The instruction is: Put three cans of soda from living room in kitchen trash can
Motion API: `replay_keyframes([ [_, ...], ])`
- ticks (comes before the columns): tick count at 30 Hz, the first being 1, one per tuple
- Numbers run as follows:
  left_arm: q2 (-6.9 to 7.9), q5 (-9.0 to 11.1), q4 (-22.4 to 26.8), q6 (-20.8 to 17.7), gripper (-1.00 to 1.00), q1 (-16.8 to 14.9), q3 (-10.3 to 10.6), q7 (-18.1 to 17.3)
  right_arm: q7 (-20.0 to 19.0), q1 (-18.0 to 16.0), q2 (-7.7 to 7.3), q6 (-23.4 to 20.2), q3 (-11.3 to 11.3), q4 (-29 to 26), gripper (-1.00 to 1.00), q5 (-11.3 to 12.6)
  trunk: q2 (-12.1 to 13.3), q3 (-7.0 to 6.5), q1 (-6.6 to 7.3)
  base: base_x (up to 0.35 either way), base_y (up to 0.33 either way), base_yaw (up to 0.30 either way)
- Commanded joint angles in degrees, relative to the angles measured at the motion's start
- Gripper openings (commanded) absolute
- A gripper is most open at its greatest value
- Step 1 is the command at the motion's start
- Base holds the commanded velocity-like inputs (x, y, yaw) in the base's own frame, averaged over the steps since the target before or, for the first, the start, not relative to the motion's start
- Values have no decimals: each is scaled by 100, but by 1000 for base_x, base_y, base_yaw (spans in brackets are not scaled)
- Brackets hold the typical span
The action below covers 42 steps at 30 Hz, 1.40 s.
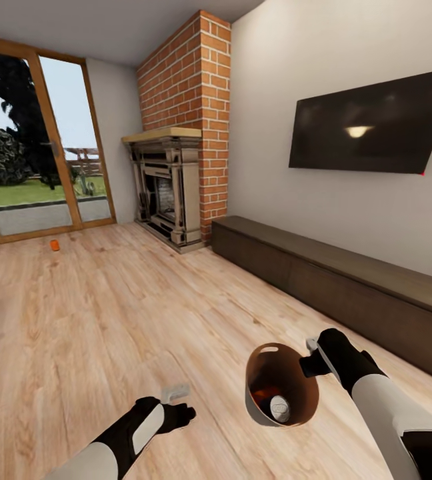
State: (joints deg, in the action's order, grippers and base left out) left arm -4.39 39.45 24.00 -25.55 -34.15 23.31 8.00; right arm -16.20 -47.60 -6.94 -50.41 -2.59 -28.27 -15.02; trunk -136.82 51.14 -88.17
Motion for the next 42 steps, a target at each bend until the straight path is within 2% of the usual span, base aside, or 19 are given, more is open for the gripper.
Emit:
replay_keyframes([
  [1,12,0,-1,-34,100,-1,0,-53,-19,-3,-1,-12,12,-3,-100,128,-1,-1,1,342,96,14],
  [5,237,4,-150,-292,100,-73,-1,-442,-28,-3,-7,0,13,0,-100,130,-1,0,1,337,99,6],
  [11,417,13,-572,-361,100,-294,-4,-852,-50,-3,-12,16,13,5,-100,137,-1,0,1,309,101,1],
  [22,705,27,-666,-366,100,-334,-23,-1280,-99,1,-7,28,8,6,-100,148,-1,0,1,174,84,0],
  [24,834,35,-667,-360,100,-333,-35,-1333,-101,3,1,30,3,6,-100,148,-1,0,1,39,18,0],
  [25,958,39,-668,-358,100,-331,-52,-1386,-101,4,7,30,0,6,-100,148,-1,0,1,22,10,0],
  [29,1156,44,-668,-340,100,-330,-80,-1540,-102,5,18,27,-3,6,-100,149,-1,0,1,60,49,0],
  [33,1199,45,-669,-310,100,-326,-87,-1584,-102,5,22,23,-4,6,-100,149,-1,1,1,146,182,26],
  [42,1183,38,-669,-233,100,-329,-89,-1581,-99,5,26,22,-11,6,-100,147,-1,31,1,214,243,178],
])
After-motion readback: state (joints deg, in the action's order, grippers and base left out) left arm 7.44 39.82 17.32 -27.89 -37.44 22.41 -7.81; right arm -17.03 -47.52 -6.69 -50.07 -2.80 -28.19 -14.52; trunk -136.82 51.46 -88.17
